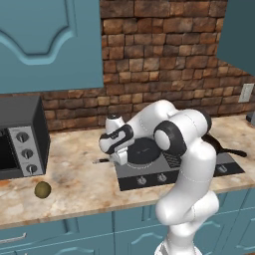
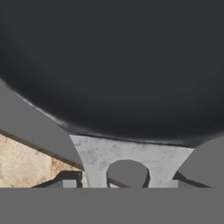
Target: Place both pans onto different burners. Then place the potato and the steak on different pans.
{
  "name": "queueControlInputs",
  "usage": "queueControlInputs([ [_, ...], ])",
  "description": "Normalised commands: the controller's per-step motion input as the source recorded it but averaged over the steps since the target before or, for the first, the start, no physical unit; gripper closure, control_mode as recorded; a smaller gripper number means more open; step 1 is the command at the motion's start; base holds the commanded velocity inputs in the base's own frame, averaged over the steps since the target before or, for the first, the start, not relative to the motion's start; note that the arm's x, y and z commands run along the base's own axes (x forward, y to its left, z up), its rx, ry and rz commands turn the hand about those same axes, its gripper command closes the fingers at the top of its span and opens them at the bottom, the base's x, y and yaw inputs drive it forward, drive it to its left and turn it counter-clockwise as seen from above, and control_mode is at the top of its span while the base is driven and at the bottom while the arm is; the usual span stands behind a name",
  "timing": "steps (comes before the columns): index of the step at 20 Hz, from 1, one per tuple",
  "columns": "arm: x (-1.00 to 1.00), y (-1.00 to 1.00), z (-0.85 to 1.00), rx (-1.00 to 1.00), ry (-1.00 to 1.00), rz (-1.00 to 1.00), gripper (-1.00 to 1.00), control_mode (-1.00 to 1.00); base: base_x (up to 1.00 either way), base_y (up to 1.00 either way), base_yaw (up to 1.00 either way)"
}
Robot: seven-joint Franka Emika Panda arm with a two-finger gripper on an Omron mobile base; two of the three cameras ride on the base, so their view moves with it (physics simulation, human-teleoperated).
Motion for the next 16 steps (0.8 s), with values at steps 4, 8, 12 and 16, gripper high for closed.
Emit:
queueControlInputs([
  [4, 0.0, 0.0, 0.0, 0.0, 0.0, 0.0, -1.0, -1.0, 0.0, 0.0, 0.0],
  [8, 0.0, 0.0, 0.03, 0.0, 0.0, 0.02, -1.0, -1.0, 0.0, 0.0, 0.0],
  [12, -0.12, 0.01, 0.42, 0.0, 0.0, 0.01, -1.0, -1.0, 0.0, 0.0, 0.0],
  [16, -0.25, 0.04, 0.83, 0.0, 0.0, 0.01, -1.0, -1.0, 0.0, 0.0, 0.0],
])
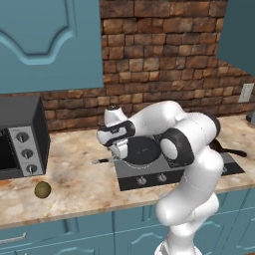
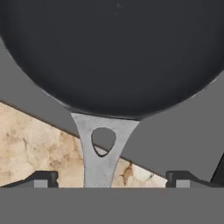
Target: Place both pans onto different burners. Then place the potato and the steak on different pans.
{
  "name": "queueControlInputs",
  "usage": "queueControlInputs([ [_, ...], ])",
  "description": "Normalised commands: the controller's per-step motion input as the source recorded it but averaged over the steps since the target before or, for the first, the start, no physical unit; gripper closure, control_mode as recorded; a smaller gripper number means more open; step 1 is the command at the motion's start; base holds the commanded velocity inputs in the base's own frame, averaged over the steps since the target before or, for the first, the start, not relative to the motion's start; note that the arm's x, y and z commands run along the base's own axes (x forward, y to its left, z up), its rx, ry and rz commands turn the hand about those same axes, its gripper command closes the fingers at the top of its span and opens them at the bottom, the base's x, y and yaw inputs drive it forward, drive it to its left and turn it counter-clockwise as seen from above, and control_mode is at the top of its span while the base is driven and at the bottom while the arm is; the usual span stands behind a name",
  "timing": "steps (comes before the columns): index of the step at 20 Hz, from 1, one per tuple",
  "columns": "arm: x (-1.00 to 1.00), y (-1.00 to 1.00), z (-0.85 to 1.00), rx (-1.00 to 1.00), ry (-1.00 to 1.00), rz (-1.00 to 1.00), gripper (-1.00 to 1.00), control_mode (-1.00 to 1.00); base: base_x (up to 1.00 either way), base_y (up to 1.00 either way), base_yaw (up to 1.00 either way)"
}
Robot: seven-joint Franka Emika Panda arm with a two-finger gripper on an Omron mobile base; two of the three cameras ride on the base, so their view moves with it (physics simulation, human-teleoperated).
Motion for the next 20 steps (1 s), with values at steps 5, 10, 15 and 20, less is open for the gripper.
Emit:
queueControlInputs([
  [5, -0.26, 0.06, 0.82, 0.0, 0.0, 0.01, -1.0, -1.0, 0.0, 0.0, 0.0],
  [10, -0.48, 0.2, 0.61, 0.0, 0.0, 0.19, -1.0, -1.0, 0.0, 0.0, 0.0],
  [15, -0.52, 0.29, 0.39, 0.0, 0.0, 0.36, -1.0, -1.0, 0.0, 0.0, 0.0],
  [20, -0.55, 0.26, 0.31, 0.0, 0.02, 0.46, -1.0, -1.0, 0.0, 0.0, 0.0],
])
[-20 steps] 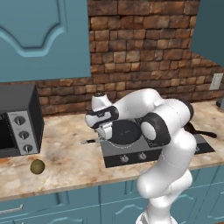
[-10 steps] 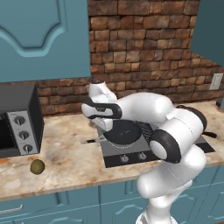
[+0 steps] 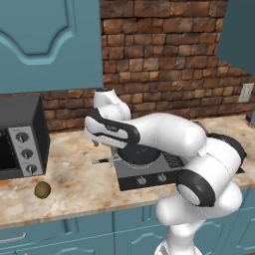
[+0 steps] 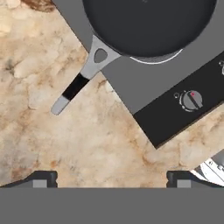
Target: Place both pans onto different burners. Then place the potato and the steak on different pans.
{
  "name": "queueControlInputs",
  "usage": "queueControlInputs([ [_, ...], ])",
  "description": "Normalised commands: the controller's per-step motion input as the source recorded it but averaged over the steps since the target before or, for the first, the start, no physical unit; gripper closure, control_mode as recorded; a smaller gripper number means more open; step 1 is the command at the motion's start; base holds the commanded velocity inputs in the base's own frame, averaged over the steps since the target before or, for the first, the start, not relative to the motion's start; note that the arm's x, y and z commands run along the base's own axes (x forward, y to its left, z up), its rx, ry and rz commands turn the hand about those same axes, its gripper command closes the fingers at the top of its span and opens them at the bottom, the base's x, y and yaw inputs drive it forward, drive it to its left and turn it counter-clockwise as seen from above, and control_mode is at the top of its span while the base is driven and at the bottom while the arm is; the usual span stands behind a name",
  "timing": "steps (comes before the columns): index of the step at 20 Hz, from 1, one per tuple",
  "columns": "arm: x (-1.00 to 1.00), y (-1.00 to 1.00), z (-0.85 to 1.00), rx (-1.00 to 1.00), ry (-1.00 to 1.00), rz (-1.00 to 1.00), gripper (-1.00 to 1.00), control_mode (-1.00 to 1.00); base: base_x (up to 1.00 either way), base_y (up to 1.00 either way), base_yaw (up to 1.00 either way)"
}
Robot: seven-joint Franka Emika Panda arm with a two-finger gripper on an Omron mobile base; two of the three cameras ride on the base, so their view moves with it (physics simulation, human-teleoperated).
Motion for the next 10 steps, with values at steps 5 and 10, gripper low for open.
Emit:
queueControlInputs([
  [5, -0.36, 0.35, 0.1, 0.0, 0.04, 0.44, -1.0, -1.0, 0.0, 0.0, 0.0],
  [10, -0.12, 0.47, 0.0, 0.0, -0.01, 0.42, -1.0, -1.0, 0.0, 0.0, 0.0],
])
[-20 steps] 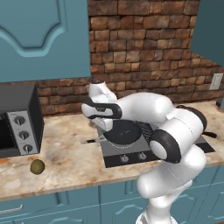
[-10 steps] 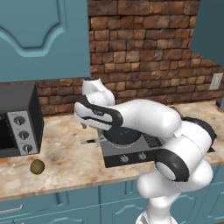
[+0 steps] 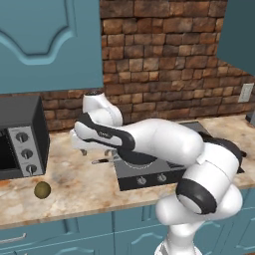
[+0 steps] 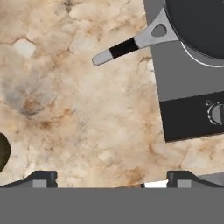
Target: Place both pans onto different burners. Then place the potato and the steak on different pans.
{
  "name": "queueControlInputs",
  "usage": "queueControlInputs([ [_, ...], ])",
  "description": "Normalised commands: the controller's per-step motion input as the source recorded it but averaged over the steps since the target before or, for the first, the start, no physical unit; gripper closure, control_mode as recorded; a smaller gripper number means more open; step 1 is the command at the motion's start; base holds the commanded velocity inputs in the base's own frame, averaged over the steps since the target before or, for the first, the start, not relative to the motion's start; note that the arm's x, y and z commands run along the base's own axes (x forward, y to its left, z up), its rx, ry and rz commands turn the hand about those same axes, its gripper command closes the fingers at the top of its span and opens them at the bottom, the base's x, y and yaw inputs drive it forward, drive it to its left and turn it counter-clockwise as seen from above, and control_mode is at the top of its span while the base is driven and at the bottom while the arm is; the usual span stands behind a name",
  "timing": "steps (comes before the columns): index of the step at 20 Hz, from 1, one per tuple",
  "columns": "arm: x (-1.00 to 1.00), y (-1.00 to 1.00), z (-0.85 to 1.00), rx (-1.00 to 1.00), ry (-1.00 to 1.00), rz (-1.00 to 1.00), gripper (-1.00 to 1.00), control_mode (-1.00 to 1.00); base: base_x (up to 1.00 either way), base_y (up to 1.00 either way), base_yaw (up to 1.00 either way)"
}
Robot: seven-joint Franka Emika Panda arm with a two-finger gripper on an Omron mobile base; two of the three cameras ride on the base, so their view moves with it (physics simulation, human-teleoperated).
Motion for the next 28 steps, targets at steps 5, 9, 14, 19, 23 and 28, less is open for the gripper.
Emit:
queueControlInputs([
  [5, -0.06, 0.49, -0.12, 0.0, -0.15, 0.37, -1.0, -1.0, 0.0, 0.0, 0.0],
  [9, 0.0, 0.53, -0.24, 0.01, -0.27, 0.3, -1.0, -1.0, 0.0, 0.0, 0.0],
  [14, 0.0, 0.52, -0.21, 0.08, -0.21, 0.27, -1.0, -1.0, 0.0, 0.0, 0.0],
  [19, 0.0, 0.52, -0.04, 0.19, -0.03, 0.24, -1.0, -1.0, 0.0, 0.0, 0.0],
  [23, 0.0, 0.51, -0.08, 0.1, 0.03, 0.2, -1.0, -1.0, 0.0, 0.0, 0.0],
  [28, -0.01, 0.45, -0.13, 0.01, 0.02, 0.03, -1.0, -1.0, 0.0, 0.0, 0.0],
])
